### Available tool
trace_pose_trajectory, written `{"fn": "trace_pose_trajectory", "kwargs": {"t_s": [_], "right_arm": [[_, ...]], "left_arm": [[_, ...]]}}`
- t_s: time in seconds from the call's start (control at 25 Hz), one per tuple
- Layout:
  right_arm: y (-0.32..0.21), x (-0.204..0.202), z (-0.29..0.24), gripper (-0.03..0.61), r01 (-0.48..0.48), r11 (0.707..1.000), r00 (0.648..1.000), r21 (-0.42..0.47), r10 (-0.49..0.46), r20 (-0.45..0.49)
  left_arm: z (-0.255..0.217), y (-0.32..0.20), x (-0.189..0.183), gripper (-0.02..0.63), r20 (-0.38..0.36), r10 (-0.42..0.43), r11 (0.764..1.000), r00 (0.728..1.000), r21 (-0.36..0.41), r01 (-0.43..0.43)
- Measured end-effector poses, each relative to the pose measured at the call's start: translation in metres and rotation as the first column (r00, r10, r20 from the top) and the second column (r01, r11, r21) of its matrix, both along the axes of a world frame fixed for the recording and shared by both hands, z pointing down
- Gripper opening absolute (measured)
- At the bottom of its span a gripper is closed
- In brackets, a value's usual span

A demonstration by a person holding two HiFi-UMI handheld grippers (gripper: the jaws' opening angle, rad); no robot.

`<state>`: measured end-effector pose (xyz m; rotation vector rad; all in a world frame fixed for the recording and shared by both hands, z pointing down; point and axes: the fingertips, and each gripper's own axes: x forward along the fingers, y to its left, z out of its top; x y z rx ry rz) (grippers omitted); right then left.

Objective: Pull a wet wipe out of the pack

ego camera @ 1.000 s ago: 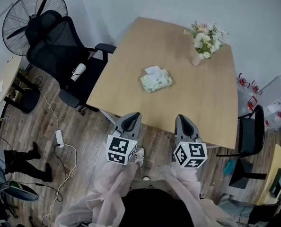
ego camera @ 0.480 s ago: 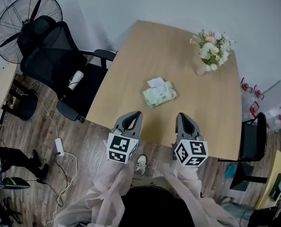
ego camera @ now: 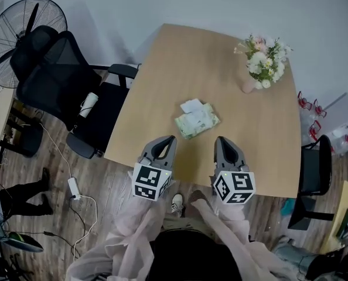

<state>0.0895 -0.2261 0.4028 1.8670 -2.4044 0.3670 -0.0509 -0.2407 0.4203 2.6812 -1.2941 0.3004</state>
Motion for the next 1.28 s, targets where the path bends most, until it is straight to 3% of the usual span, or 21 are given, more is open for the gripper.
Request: {"fn": "trace_pose_trajectory", "kwargs": {"t_s": [0.32, 0.76, 0.92, 1.28], "right_arm": [[-0.006, 0.008, 0.006, 0.014, -0.026, 0.999, 1.000, -0.018, 0.026, -0.011], [-0.039, 0.005, 0.014, 0.018, 0.024, 0.998, 0.999, -0.056, -0.026, -0.027], [-0.052, 0.003, 0.026, 0.094, 0.064, 0.993, 0.997, -0.101, -0.068, -0.039], [-0.082, 0.011, 0.049, 0.115, 0.090, 0.983, 0.995, -0.161, -0.096, -0.033]], "left_arm": [[0.006, -0.008, 0.006, 0.011, -0.013, 0.015, 1.000, 1.000, -0.016, -0.015], [0.012, -0.045, 0.009, 0.011, -0.023, -0.017, 0.999, 1.000, -0.028, 0.016], [0.018, -0.060, 0.010, 0.011, -0.028, -0.038, 0.998, 0.999, -0.050, 0.036], [0.038, -0.087, 0.023, 0.011, -0.024, -0.047, 0.994, 0.999, -0.103, 0.045]]}}
